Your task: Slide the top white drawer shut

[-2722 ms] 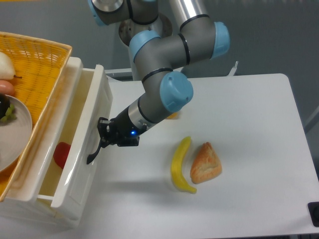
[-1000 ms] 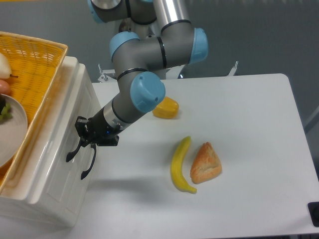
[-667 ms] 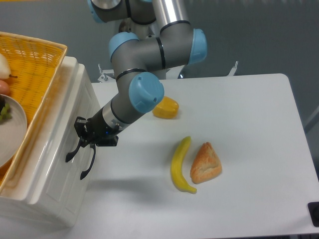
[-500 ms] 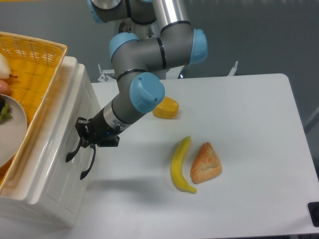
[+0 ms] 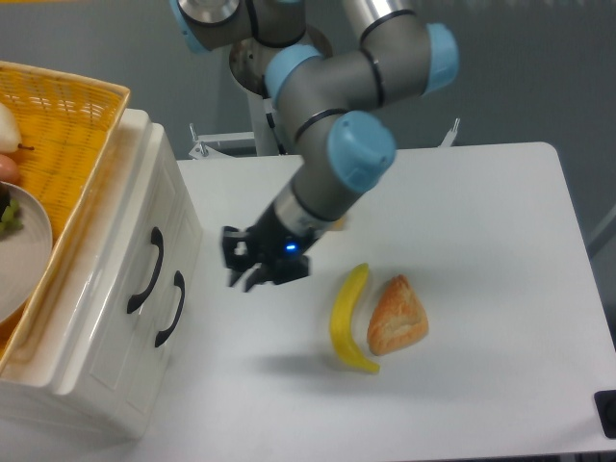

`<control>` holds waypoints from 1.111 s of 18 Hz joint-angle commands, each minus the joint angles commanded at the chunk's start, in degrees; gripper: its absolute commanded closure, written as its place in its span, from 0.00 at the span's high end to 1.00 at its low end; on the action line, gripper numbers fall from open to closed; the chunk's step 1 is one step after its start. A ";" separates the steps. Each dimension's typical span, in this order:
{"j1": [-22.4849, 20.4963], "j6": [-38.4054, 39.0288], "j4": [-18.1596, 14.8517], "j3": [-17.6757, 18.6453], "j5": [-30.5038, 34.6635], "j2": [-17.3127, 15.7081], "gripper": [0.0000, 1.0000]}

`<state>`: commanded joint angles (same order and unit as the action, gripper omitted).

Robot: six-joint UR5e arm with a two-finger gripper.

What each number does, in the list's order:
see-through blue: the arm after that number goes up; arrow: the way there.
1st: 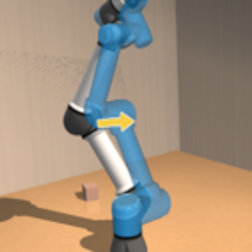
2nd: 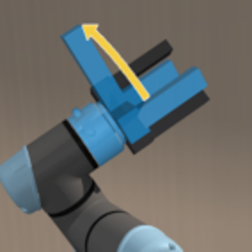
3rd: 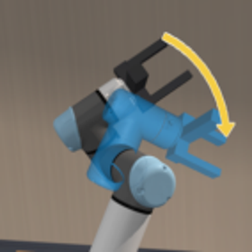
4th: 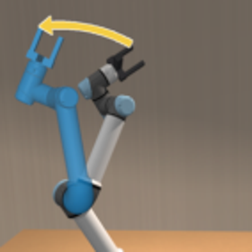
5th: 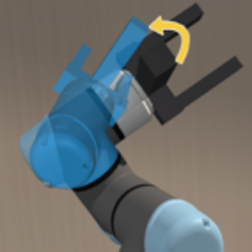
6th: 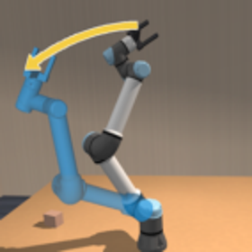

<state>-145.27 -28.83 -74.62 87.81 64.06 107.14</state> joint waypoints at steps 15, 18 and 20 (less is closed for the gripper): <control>-11.26 -23.79 7.12 -1.06 15.90 2.90 1.00; -11.26 -33.81 8.52 -1.23 24.24 4.48 1.00; -11.96 -37.95 10.19 -1.32 27.33 5.62 1.00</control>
<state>-157.23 -66.78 -64.43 86.49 91.39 112.76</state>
